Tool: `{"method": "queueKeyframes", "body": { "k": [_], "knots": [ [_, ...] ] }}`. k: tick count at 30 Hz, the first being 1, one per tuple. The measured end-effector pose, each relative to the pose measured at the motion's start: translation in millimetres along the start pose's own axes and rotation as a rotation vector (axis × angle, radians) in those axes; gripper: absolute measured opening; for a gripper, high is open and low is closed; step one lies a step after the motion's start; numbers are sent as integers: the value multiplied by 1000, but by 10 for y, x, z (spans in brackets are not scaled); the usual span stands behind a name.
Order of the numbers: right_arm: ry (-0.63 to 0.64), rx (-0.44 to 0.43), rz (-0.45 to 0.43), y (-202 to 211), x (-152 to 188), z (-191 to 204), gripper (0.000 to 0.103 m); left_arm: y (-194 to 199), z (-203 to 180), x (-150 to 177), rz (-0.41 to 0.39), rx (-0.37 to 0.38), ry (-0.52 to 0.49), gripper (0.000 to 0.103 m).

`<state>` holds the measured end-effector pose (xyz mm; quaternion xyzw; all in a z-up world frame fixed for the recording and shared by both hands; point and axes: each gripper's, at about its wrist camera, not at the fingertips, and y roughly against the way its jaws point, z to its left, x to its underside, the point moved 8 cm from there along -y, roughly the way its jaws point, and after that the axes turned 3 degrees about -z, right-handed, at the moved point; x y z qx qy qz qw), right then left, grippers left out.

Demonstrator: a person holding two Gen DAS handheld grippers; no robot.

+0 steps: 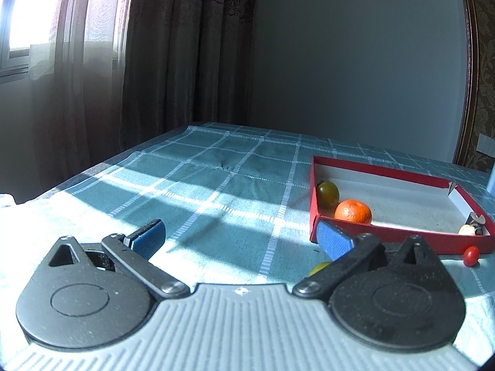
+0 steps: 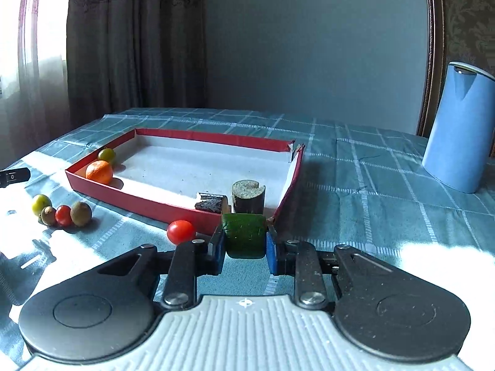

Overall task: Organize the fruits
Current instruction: 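Lift the green block over the red box rim with the right gripper, then lower the green block into the box and open the right gripper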

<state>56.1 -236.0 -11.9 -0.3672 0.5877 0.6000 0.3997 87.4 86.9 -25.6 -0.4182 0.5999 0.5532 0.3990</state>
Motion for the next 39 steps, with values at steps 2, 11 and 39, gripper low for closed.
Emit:
{"method": "queueKeyframes", "body": {
  "k": [2,11,39],
  "knots": [
    [-1,0,-18,-8,-104,-8,25,-6,-3,7,4,0,-4,103],
    [-16,-5,23,-379,-231,-32,25,-32,-3,23,22,2,-4,103],
    [13,73,89,-924,-41,-22,25,-31,13,28,25,-16,-4,103]
  ]
}}
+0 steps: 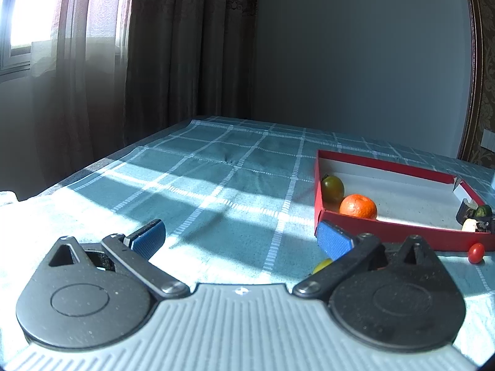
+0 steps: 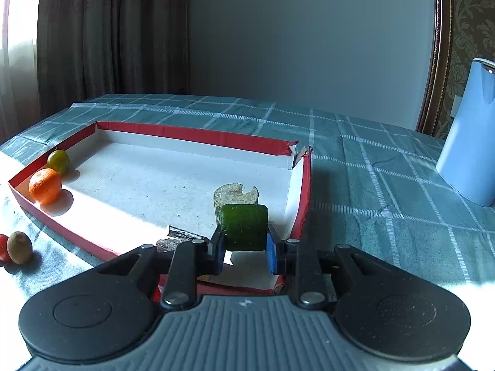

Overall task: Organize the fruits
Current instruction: 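Lower the green block into the box and open the right gripper, then lower the left gripper onto the yellow-green tomato and close it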

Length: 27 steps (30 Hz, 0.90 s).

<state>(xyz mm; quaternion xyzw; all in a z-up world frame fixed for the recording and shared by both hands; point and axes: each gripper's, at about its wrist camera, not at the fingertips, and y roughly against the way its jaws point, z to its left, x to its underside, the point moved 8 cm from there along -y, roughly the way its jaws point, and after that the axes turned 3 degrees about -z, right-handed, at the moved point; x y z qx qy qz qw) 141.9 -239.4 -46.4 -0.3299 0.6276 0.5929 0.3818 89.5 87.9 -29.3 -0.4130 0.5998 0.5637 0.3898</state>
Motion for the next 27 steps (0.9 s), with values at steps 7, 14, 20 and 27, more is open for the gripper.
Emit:
{"method": "queueKeyframes", "body": {
  "k": [7,14,20,27],
  "knots": [
    [-9,-5,-1,22,11,0,25,3,17,2,2,-3,7,103],
    [-40,-18,-33,298,23,-23,31,-1,23,2,5,1,15,103],
    [-65,-42,-149,775,23,-28,41,4,32,-4,0,2,21,103],
    [-132,-95,-183,1020,177,-63,60,-5,-110,13,13,53,-43,103]
  ]
}}
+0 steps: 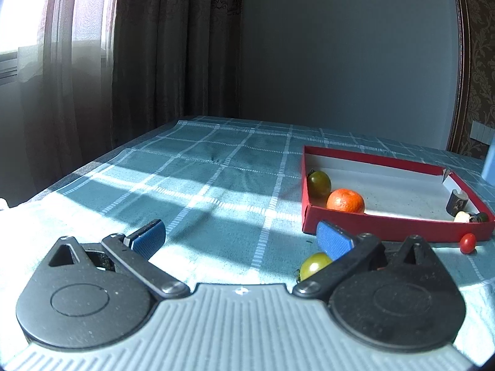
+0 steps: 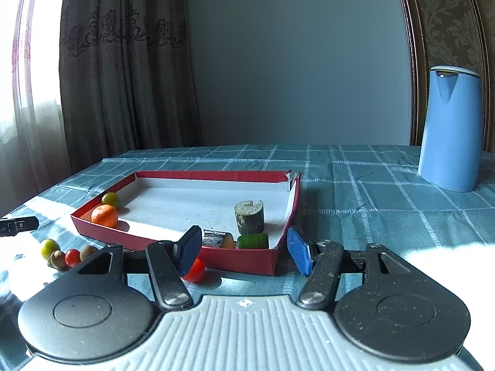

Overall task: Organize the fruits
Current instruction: 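Lower the left gripper onto the yellow-green tomato and close it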

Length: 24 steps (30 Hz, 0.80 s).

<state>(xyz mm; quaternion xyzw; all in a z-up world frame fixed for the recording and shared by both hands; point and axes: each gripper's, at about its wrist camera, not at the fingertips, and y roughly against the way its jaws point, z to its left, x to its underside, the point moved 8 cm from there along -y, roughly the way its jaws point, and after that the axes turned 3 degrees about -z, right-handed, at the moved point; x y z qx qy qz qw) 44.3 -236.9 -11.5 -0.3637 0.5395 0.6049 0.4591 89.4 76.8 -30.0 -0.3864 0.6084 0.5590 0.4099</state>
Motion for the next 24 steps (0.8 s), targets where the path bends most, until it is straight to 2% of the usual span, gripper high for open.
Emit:
{"method": "queueKeyframes", "body": {
  "k": [5,8,10,12,18,23,24],
  "knots": [
    [3,-15,50,-20,188,30,61,-42,-122,16,23,34,-54,103],
    [-19,-29,52,-27,199,37,62,-84,-155,16,47,57,-51,102],
    [-14,-32,58,-34,216,49,67,-130,-173,26,75,62,-38,99],
    [-15,-32,59,-30,221,53,67,-183,-206,53,112,71,-36,93],
    [-51,-39,73,-50,237,2,67,-227,-304,99,152,79,-42,87],
    [-42,-36,71,-43,231,19,69,-256,-406,159,188,97,-51,72],
    [-46,-34,76,-43,236,20,71,-255,-417,163,190,110,-41,65]
  ]
}}
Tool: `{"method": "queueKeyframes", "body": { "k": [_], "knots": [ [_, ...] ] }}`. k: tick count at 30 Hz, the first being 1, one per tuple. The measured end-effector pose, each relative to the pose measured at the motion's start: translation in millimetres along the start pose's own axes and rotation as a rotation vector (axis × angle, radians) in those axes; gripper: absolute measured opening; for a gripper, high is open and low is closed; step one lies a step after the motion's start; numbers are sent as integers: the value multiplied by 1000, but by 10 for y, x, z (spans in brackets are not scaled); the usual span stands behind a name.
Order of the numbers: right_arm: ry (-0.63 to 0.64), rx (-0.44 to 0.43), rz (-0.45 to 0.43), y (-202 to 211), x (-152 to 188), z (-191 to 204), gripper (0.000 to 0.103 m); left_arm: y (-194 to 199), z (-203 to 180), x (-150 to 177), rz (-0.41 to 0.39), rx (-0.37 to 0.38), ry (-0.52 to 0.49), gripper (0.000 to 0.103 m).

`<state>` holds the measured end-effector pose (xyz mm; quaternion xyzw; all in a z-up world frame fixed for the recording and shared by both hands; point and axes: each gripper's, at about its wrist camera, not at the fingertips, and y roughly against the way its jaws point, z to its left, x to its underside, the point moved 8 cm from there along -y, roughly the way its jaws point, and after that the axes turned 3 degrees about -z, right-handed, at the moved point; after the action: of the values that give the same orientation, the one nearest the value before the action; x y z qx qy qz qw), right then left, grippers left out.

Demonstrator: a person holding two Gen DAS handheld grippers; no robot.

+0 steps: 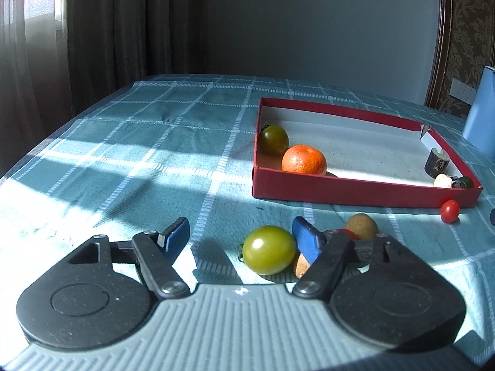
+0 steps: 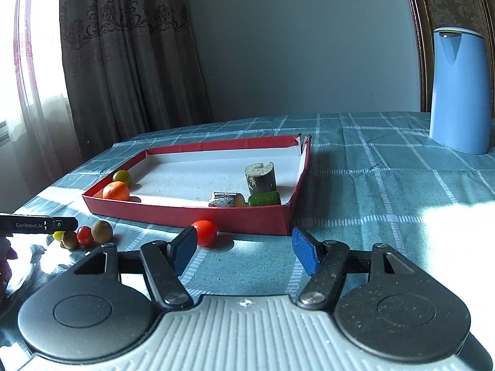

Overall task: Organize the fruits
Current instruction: 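Lower the left gripper onto the yellow-green tomato and close it, then carry the yellow-green tomato into the box and open the left gripper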

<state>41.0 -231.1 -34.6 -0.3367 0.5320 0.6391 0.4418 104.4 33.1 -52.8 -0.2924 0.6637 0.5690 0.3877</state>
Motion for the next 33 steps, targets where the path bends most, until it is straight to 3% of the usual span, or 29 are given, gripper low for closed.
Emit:
{"method": "queueKeyframes", "body": {
  "k": [8,18,25,29,33],
  "knots": [
    [3,-12,10,23,25,43,74,29,-136,15,-24,57,-20,32],
    [-1,-25,34,-20,60,86,74,106,-105,-52,-69,34,-13,30],
    [-8,-26,59,-59,81,78,74,250,-248,-512,-172,58,-22,30],
    [-19,-29,69,-73,95,65,74,50,-364,-733,-156,70,-6,30],
    [-39,-39,77,-83,105,40,74,-178,-469,-757,-122,86,4,30]
  ]
}}
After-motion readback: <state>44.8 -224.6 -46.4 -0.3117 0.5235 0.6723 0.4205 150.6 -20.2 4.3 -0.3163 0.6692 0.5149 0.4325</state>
